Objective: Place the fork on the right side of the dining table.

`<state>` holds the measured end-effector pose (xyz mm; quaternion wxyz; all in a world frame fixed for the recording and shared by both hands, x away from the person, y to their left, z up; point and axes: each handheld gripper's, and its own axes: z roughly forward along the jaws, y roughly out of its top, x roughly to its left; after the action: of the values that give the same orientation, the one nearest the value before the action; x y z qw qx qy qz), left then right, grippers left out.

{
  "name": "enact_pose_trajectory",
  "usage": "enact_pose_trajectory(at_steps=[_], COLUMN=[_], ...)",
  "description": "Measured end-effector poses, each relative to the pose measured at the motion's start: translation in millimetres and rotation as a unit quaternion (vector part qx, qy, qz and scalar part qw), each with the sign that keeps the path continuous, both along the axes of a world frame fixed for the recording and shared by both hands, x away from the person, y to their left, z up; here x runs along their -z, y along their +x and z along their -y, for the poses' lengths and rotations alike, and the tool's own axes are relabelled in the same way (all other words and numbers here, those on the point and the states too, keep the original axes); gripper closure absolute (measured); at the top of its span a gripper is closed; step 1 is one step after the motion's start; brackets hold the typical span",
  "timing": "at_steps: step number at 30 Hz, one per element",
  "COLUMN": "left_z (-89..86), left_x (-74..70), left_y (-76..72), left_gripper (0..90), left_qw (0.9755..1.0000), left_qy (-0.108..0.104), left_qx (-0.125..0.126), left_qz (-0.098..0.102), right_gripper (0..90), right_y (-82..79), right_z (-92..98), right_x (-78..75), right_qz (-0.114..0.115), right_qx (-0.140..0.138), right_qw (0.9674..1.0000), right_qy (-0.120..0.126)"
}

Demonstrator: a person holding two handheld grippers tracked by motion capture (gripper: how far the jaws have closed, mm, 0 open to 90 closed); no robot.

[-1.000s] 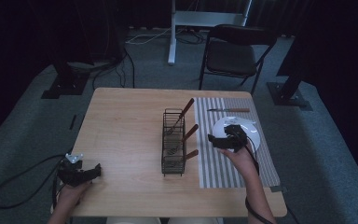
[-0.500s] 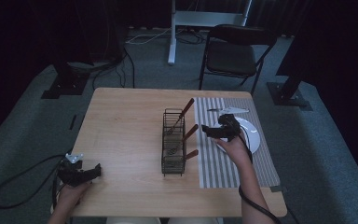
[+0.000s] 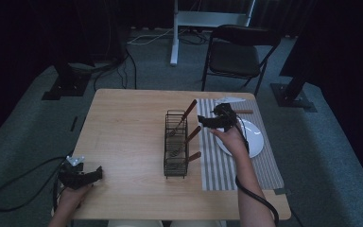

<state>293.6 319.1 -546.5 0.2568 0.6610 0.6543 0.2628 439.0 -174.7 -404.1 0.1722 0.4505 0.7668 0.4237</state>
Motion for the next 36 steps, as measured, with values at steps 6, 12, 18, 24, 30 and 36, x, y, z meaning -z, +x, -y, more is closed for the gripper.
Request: enact_pose_trajectory(at_steps=[6, 12, 18, 24, 30, 36], left_z=[0.0, 0.0, 0.0, 0.0, 0.0, 0.0], left_x=[0.0, 0.0, 0.0, 0.0, 0.1, 0.1], left_y=[-0.1, -0.1, -0.1, -0.1, -0.1, -0.1], left_gripper=[0.6, 0.5, 0.6, 0.6, 0.5, 0.6], left_qw=[1.0, 1.0, 1.0, 1.0, 1.0, 1.0], left_qy=[0.0, 0.0, 0.0, 0.0, 0.0, 0.0], left_qx=[0.0, 0.0, 0.0, 0.0, 0.001, 0.0], left_qz=[0.0, 0.0, 0.0, 0.0, 0.0, 0.0], right_gripper=[21.0, 21.0, 21.5, 24.2, 33.5, 43.2], right_y=[12.6, 20.9, 30.8, 38.9, 44.2, 46.2], right_z=[-10.7, -22.6, -35.9, -40.8, -44.2, -44.3], right_x=[-1.2, -2.4, 3.6, 11.9, 16.9, 20.0], right_qz=[-0.013, -0.015, -0.026, -0.038, -0.045, -0.053], right_qx=[-0.011, -0.02, -0.029, -0.028, -0.027, -0.037], right_qw=[0.9999, 0.9997, 0.9992, 0.9985, 0.9983, 0.9965], right_qy=[0.002, 0.007, 0.012, 0.028, 0.024, 0.053])
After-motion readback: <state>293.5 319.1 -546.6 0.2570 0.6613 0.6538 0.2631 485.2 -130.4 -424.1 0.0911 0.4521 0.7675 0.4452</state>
